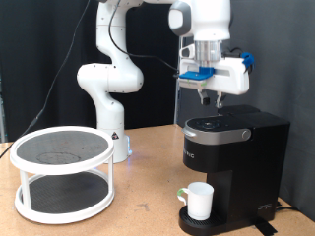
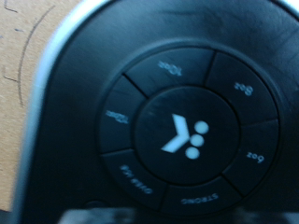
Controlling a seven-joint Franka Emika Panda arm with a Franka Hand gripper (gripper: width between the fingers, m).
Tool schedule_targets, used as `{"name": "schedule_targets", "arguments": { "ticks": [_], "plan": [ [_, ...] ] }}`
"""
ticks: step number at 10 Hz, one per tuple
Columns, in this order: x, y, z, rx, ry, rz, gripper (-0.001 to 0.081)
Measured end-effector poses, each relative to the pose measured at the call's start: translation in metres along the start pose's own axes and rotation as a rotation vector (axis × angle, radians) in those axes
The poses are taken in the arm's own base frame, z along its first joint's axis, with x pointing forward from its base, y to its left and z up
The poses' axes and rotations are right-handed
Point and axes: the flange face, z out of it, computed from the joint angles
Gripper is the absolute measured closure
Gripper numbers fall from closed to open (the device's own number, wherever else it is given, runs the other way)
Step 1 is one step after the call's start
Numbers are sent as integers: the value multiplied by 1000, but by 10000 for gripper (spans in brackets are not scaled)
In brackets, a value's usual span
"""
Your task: Make a cup of coffee with the keurig machine
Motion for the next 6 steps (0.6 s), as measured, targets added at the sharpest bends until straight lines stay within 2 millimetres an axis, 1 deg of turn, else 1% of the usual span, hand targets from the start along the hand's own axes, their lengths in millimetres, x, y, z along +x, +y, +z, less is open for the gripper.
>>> {"name": "schedule_targets", "arguments": {
  "ticks": [1,2,3,4,6],
  "plan": [
    [-1,4,8,-3,4,-10,658],
    [-2,8,16,-3,5,-18,758],
    [-3,11,21,0,4,-22,758],
    [-3,12,26,4,2,-23,796],
    [-1,13,30,8,1,-17,803]
  ]
}}
